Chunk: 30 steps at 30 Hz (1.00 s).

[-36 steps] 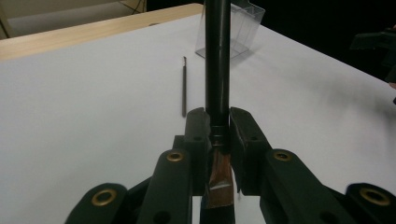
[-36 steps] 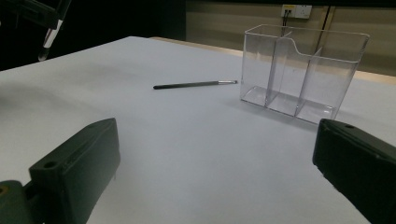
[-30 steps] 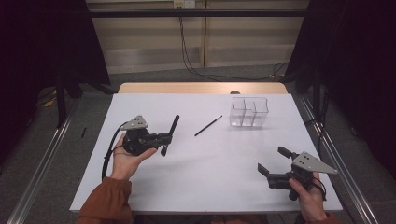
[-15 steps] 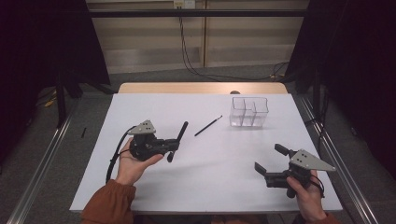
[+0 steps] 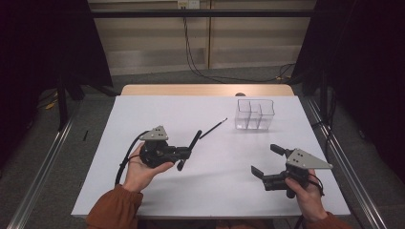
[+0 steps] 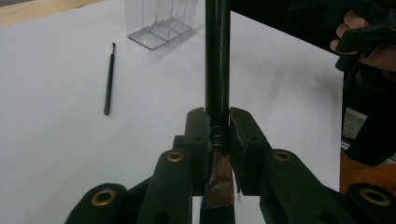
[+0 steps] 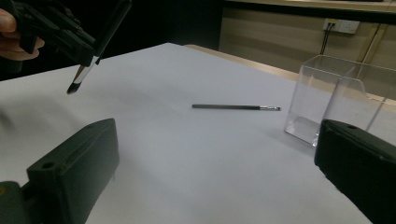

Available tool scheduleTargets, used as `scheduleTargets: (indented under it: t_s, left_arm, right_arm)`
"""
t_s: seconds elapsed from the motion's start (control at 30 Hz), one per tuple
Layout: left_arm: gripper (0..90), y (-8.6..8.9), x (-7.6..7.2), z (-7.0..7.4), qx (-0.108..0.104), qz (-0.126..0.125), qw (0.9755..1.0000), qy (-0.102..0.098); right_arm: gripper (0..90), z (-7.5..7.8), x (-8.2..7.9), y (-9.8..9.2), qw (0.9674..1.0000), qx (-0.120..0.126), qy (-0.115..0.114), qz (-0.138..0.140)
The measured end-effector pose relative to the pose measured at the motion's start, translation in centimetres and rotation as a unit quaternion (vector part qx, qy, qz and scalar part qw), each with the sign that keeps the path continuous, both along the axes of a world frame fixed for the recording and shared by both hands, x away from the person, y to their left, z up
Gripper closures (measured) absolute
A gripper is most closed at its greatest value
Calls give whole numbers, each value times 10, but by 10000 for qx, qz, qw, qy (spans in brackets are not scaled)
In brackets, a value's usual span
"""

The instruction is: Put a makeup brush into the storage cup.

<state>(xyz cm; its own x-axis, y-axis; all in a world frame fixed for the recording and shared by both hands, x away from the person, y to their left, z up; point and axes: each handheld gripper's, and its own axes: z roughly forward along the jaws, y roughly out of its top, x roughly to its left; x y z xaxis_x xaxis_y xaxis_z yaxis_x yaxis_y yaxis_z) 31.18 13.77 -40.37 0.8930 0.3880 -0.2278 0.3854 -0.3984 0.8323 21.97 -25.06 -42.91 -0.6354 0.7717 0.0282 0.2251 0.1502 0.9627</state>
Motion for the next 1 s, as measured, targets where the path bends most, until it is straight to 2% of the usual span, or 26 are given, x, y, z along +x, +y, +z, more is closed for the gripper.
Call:
scheduleTargets:
  t_s: [0.33,0.47,0.63,0.67,0.77,0.8,0.9,1.0]
  left_arm:
    - [782,-15,-5,-2,152,-252,9995,92]
    - [782,-20,-6,0,199,-395,9990,92]
    - [781,-26,-6,-1,333,-508,9980,169]
    - [782,-27,-6,-1,365,-520,9978,194]
    - [782,-31,-6,2,547,-653,9962,176]
    - [782,-32,-6,3,579,-683,9957,236]
    - [782,-35,-6,5,678,-708,9949,246]
    - [782,-38,-5,7,853,-826,9924,307]
  right_arm:
    - [0,3,12,14,9994,-15,165,302]
    - [0,9,18,23,9978,-93,265,594]
    - [3,11,23,31,9966,-179,300,749]
    - [1,12,26,35,9950,-181,361,913]
    - [5,14,29,40,9936,-271,430,1013]
    - [10,14,30,42,9931,-294,454,1039]
    - [8,17,32,44,9904,-435,547,1195]
    - [17,18,35,45,9881,-509,638,1306]
